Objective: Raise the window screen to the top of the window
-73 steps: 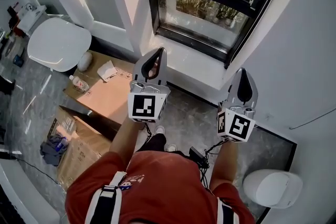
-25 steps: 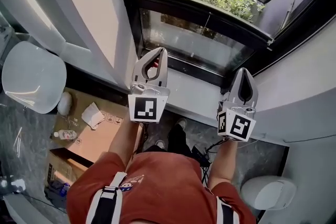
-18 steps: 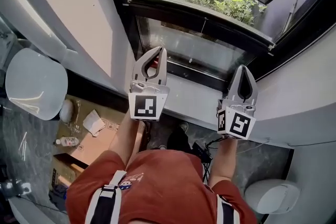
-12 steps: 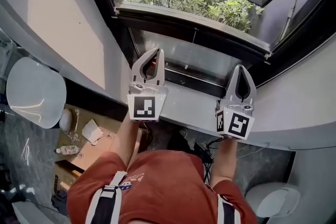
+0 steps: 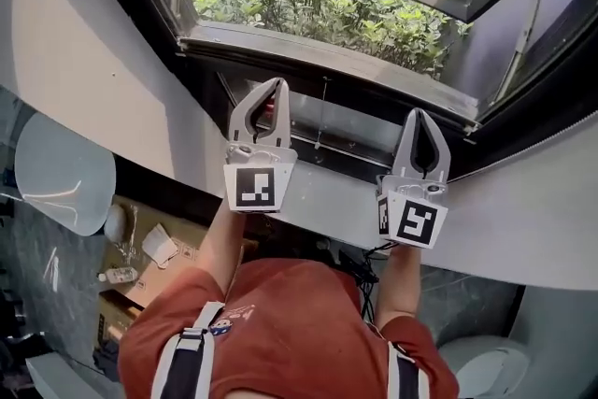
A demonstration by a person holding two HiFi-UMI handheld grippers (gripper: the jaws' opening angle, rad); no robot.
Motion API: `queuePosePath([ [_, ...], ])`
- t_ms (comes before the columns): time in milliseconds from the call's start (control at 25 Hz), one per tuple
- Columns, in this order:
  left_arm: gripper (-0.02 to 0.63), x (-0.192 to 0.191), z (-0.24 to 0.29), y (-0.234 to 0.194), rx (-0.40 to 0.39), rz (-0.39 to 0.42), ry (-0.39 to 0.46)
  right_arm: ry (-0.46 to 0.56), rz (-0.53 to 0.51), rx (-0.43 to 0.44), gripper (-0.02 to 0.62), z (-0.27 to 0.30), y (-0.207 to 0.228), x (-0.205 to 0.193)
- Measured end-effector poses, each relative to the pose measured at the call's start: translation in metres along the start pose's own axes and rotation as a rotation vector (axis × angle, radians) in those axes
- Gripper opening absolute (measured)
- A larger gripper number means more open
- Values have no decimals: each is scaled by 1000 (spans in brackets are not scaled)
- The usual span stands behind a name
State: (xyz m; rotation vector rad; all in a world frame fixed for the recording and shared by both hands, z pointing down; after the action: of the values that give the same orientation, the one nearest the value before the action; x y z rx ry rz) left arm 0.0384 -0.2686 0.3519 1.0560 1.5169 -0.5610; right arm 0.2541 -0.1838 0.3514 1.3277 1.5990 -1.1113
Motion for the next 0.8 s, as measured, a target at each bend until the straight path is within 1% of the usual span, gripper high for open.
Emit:
queuePosePath([
  [120, 6, -5, 11, -4, -12, -3, -4, -9, 4, -5, 9, 9, 1, -7],
  [240, 6, -10, 25, -9, -34, 2, 1, -8, 3, -34, 9, 19, 2, -8],
  [360, 6, -11, 34, -14, -58, -13, 11, -4, 0, -53, 9, 25, -3, -6],
  [520, 6, -10, 43, -21, -81, -14, 28, -4, -29, -60, 9, 33, -8, -3],
  [640, 6, -12, 46, -23, -89, -15, 25, -11, -41, -62, 9, 35, -9, -5],
  [760, 8, -15, 48, -21, -128, 8, 13, -36, -70, -53, 9, 36, -9, -9],
  [800, 20, -17, 48, -20, -146, 19, 8, -51, -84, -45, 9, 36, -9, -10],
])
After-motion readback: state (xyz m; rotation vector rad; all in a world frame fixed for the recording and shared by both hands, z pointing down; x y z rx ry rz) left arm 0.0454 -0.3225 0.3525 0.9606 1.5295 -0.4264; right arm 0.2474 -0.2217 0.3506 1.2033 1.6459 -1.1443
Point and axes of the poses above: the fingertips, and each gripper's own axes: z forward along the fingers, y to its right, x out of its top, the point moved 4 cm from there along -z, backward along the fingers, and after that the axes turned 1 degree about -x, right-handed, at the moved point
